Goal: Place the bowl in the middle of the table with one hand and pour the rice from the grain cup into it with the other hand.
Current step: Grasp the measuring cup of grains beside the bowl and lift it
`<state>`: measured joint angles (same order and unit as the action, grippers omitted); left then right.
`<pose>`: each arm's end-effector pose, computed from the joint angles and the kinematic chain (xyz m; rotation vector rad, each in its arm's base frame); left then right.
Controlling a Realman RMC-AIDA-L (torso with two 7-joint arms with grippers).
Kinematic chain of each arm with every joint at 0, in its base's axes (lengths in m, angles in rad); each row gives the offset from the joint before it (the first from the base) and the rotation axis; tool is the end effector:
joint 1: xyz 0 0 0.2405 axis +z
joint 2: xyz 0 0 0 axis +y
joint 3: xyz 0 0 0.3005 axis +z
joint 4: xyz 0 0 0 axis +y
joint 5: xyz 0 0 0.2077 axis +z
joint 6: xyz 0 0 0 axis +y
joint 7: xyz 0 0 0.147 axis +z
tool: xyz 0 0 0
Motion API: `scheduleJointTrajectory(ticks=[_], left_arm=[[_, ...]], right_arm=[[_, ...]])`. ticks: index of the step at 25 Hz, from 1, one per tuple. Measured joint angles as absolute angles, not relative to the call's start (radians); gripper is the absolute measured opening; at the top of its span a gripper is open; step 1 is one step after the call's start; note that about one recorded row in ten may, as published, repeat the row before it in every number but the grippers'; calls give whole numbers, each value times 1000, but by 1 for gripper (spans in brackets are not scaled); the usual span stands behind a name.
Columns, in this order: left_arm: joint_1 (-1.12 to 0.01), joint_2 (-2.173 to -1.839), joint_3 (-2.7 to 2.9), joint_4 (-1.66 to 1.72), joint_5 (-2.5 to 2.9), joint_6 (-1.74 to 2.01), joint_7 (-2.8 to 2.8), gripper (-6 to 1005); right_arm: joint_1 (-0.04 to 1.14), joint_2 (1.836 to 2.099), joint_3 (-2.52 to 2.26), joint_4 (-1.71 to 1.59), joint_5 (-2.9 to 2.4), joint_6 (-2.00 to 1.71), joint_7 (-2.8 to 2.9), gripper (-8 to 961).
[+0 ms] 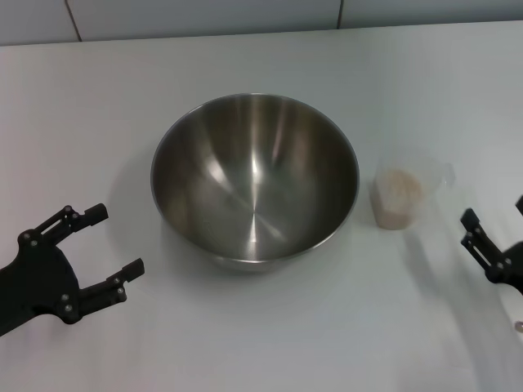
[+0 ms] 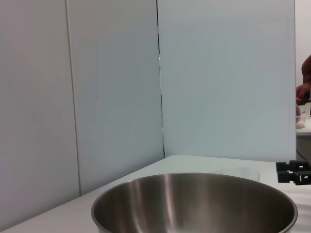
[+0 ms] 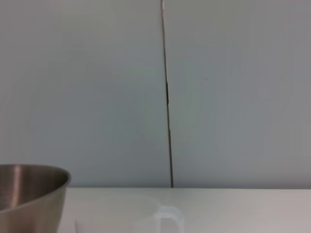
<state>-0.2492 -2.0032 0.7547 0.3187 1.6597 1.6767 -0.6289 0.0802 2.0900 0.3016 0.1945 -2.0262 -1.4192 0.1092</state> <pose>-0.3680 0.2369 -0.0225 -2.4598 -0.2415 -0.8639 0.4006 0.1891 -0.0696 -1.6937 0.6089 0.6592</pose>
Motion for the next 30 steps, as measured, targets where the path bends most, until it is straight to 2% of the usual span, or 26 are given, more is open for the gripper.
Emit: scheduleJointTrajectory(ticks=[16,30], left_arm=[[-248,-2011,744,313,1653,1676,-629,870],[-259,-2018,730,316,1652,1677,-629,870]], right_arm=[[193,2084,341,183,-2026,-1310,116,831],[234,2085,358,176,-2026,-1265,120,831]])
